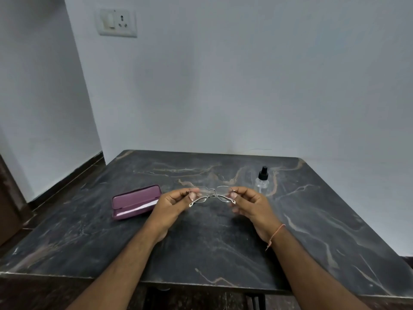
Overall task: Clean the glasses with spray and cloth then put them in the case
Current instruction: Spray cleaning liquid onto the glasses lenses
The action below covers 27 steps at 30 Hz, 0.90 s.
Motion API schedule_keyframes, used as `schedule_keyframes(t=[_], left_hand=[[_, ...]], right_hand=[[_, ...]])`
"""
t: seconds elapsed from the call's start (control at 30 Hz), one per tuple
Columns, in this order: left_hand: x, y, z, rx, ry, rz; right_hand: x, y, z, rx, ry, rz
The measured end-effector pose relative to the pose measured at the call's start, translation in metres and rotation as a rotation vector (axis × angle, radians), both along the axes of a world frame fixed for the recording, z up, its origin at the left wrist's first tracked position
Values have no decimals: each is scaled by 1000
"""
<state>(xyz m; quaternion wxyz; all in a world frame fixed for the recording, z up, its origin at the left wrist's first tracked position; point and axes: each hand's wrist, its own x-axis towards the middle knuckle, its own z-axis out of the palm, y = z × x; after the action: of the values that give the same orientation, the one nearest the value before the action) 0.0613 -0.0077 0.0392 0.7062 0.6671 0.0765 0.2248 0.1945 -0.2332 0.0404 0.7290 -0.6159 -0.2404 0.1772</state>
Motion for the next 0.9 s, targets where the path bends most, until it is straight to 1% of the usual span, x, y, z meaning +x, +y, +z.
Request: schedule_keyframes(t=[0.07,0.17,0.43,0.53,0.7,0.9], left_hand=[[5,1,-1,10,-6,-32],[10,4,-7,31,-47,-94],[11,5,-10,112,-99,-63],[11,2,-7,111,-110,-66],[10,1,-3,72,-154,-79],[10,4,-3,91,-173,-68]], right_hand=[[2,-2,-1,34,54,10],[5,-7,-3,59,50,33],[5,-8,2,71,17,95],[4,-6,3,95,10,98],[6,-3,0,108,-27,38],[8,-1,-3,113,-124,-15]])
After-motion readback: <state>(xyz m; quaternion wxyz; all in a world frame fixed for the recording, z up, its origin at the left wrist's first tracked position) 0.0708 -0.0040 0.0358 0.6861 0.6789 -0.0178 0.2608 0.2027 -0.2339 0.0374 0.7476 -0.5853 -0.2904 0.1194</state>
